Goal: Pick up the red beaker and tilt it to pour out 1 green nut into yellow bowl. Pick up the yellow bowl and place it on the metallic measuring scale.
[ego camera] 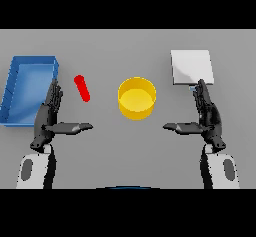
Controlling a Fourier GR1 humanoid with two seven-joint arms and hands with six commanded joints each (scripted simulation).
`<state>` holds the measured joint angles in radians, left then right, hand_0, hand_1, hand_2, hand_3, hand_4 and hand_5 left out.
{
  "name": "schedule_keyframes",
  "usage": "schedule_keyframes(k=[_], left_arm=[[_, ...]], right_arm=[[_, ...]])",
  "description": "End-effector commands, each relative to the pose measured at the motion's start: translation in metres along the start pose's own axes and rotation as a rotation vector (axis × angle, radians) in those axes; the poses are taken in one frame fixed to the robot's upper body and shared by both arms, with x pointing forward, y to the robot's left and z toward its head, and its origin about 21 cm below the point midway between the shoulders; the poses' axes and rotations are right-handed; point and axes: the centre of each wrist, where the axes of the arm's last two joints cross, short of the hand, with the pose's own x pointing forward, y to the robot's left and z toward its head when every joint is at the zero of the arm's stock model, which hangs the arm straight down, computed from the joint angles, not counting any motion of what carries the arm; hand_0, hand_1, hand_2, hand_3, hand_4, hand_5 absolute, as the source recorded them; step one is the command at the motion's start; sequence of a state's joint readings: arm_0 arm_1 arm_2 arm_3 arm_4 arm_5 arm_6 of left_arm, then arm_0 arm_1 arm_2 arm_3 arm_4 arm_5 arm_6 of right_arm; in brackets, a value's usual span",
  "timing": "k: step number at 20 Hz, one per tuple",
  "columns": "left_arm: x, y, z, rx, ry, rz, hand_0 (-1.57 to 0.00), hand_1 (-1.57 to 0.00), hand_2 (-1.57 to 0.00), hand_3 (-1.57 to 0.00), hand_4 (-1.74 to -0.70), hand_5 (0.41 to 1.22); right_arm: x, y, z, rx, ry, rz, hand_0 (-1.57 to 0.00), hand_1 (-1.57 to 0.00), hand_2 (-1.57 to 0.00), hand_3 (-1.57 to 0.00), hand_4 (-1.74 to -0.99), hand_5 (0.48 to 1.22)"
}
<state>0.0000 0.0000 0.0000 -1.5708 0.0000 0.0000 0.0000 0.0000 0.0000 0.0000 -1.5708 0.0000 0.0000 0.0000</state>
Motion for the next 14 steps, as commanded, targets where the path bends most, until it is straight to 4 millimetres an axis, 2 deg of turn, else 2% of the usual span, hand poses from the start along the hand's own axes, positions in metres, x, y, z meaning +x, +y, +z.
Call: schedule_keyframes(k=[1, 6, 7, 9, 12, 14], left_arm=[[0.000, 0.001, 0.000, 0.002, 0.000, 0.000, 0.00, 0.00, 0.00, 0.00, -1.09, 0.623], [0.000, 0.014, 0.000, 0.009, 0.000, -0.004, 0.00, 0.00, 0.00, 0.00, -1.09, 0.623], [0.003, 0.012, 0.012, -0.019, -0.036, -0.074, 0.00, 0.00, 0.00, 0.00, -1.09, 0.623], [0.004, 0.010, 0.029, -0.026, -0.069, -0.140, 0.00, 0.00, 0.00, 0.00, -1.09, 0.618], [0.013, 0.006, 0.031, -0.030, -0.041, -0.177, 0.00, 0.00, 0.00, 0.00, -1.10, 0.616], [0.010, 0.005, 0.031, -0.030, -0.012, -0.187, 0.00, 0.00, 0.00, 0.00, -1.09, 0.613]], right_arm=[[0.000, 0.000, 0.001, -0.001, -0.001, -0.001, 0.00, 0.00, 0.00, 0.00, -1.128, 0.660], [-0.002, -0.002, 0.008, -0.004, -0.002, 0.001, 0.00, 0.00, 0.00, 0.00, -1.128, 0.660], [0.002, 0.001, 0.017, 0.020, -0.108, 0.127, 0.00, 0.00, 0.00, 0.00, -1.128, 0.660], [0.004, 0.011, 0.028, 0.050, -0.171, 0.254, 0.00, 0.00, 0.00, 0.00, -1.127, 0.664], [0.006, 0.014, 0.030, 0.054, -0.151, 0.302, 0.00, 0.00, 0.00, 0.00, -1.118, 0.663], [0.005, 0.016, 0.037, 0.061, -0.160, 0.300, 0.00, 0.00, 0.00, 0.00, -1.120, 0.660]])
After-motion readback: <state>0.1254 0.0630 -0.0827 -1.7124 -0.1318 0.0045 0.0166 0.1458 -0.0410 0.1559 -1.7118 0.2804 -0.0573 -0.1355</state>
